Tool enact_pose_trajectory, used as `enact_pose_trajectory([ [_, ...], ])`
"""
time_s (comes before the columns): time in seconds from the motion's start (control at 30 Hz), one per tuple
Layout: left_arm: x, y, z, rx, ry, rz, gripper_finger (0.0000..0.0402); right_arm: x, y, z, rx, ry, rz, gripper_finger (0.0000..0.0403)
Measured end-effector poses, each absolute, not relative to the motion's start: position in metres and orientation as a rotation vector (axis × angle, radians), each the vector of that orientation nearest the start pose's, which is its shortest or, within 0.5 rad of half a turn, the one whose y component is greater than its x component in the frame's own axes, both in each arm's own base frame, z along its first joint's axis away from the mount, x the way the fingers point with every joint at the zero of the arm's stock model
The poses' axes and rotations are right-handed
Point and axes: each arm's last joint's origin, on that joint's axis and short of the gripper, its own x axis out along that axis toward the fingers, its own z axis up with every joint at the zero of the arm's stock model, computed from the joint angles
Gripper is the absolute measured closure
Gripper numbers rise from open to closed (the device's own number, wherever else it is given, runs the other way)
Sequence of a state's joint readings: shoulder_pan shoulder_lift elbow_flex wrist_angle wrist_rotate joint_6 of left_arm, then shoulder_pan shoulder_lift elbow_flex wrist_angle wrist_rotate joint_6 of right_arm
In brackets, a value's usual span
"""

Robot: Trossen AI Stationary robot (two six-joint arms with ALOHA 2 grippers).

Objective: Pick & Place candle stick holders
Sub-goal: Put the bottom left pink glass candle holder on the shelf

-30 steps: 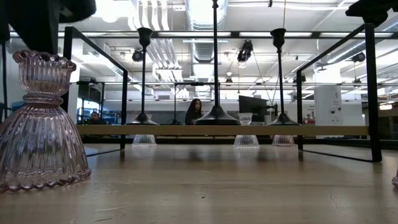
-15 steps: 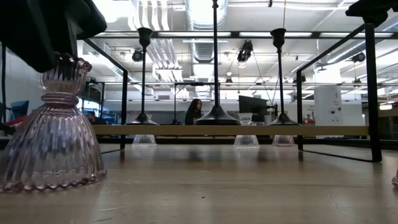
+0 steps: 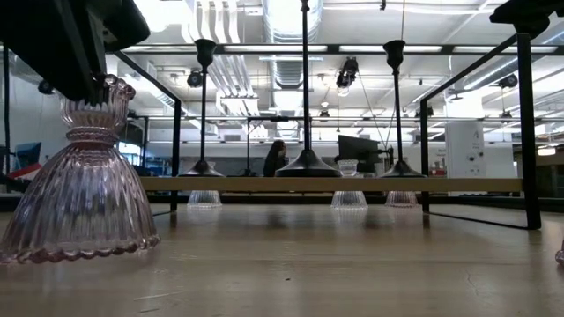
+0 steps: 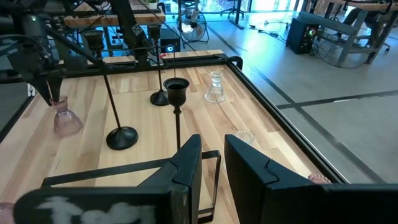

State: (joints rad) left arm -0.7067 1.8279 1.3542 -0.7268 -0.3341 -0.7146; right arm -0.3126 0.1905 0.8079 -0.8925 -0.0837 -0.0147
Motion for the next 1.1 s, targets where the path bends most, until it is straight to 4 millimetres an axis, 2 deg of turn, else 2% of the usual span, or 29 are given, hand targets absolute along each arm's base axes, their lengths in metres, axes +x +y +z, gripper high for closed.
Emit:
enact_pose_trajectory([
  [0.23,0.291,-0.222,0.252,-0.003,1.113,0.128,0.0381,0.019,-0.003,0.318,0.04,0.272,-0.225,0.0339],
  [0.33,0.295,-0.211,0.267,0.017,1.127,0.186,0.0381,0.019,-0.003,0.318,0.04,0.272,-0.225,0.0339],
  [0.5,0.302,-0.191,0.28,0.064,1.154,0.267,0.0381,0.019,-0.003,0.318,0.04,0.272,-0.225,0.0339],
  [0.8,0.308,-0.168,0.283,0.15,1.213,0.307,0.0381,0.019,-0.003,0.318,0.04,0.272,-0.225,0.0339],
  [1.1,0.306,-0.153,0.283,0.117,1.259,0.442,0.0381,0.019,-0.003,0.318,0.04,0.272,-0.225,0.0339],
])
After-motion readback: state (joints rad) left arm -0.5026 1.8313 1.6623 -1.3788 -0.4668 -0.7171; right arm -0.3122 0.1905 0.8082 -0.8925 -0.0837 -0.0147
